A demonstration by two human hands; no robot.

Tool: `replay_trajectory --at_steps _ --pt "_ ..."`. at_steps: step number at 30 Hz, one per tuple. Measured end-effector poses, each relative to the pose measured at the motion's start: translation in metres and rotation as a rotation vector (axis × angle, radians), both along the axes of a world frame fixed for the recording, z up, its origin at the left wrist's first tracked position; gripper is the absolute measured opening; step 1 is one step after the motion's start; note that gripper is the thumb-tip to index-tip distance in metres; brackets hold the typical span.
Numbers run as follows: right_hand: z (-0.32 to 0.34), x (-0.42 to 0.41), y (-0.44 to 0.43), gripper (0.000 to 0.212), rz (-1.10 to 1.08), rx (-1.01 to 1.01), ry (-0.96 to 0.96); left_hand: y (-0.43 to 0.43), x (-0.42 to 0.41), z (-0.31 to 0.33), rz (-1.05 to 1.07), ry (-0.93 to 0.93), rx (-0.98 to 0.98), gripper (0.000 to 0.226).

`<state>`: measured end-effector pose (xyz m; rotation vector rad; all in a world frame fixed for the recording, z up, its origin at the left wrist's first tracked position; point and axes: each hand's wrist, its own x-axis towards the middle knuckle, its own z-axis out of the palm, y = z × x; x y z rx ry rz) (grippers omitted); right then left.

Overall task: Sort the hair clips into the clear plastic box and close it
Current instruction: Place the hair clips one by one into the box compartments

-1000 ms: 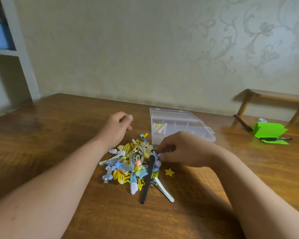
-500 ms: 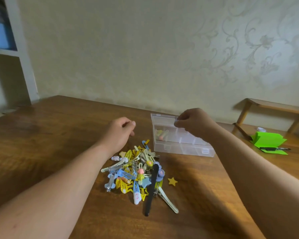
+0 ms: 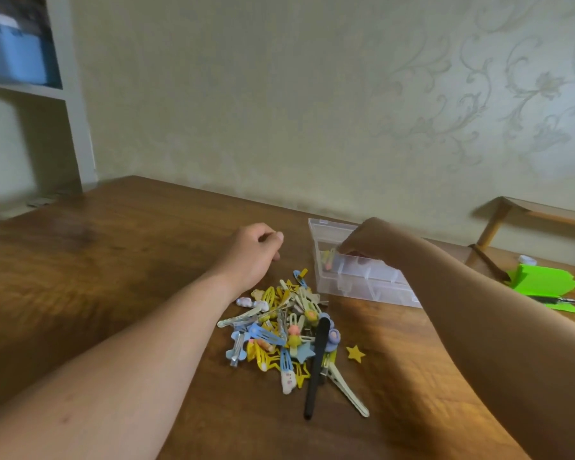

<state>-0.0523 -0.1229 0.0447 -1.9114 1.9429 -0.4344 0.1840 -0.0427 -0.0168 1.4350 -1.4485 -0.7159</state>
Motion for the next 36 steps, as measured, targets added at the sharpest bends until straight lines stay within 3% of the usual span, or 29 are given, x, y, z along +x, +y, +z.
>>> replay_trajectory --at_steps 3,7,11,16,21,26,36 --pt "-0.008 -0.007 0.005 0.013 0.001 -0.074 -0.14 0.001 -0.001 0.001 -0.003 -0.01 -0.009 0.028" --pt "-0.002 -0.011 0.038 0.017 0.027 -0.326 -0.165 0.002 -0.001 0.001 -0.001 -0.018 -0.005 0.029" --pt "0.001 -0.011 0.093 0.015 0.164 -0.486 -0.367 0.003 -0.002 0.001 0.0 -0.037 0.002 0.03" --pt "-0.005 -0.015 0.128 0.009 0.454 -0.187 -0.264 0.005 -0.003 0.001 0.001 -0.08 -0.001 0.028" --pt "-0.01 -0.007 0.132 0.014 0.522 0.001 -0.013 0.004 -0.002 0.0 -0.004 -0.064 -0.013 0.025" --pt "-0.015 -0.004 0.131 0.018 0.519 0.043 0.006 0.006 -0.002 -0.001 -0.011 -0.093 -0.012 0.025" --pt "-0.017 -0.005 0.127 0.007 0.511 0.165 -0.141 0.006 -0.001 -0.002 -0.019 -0.087 -0.009 0.024"
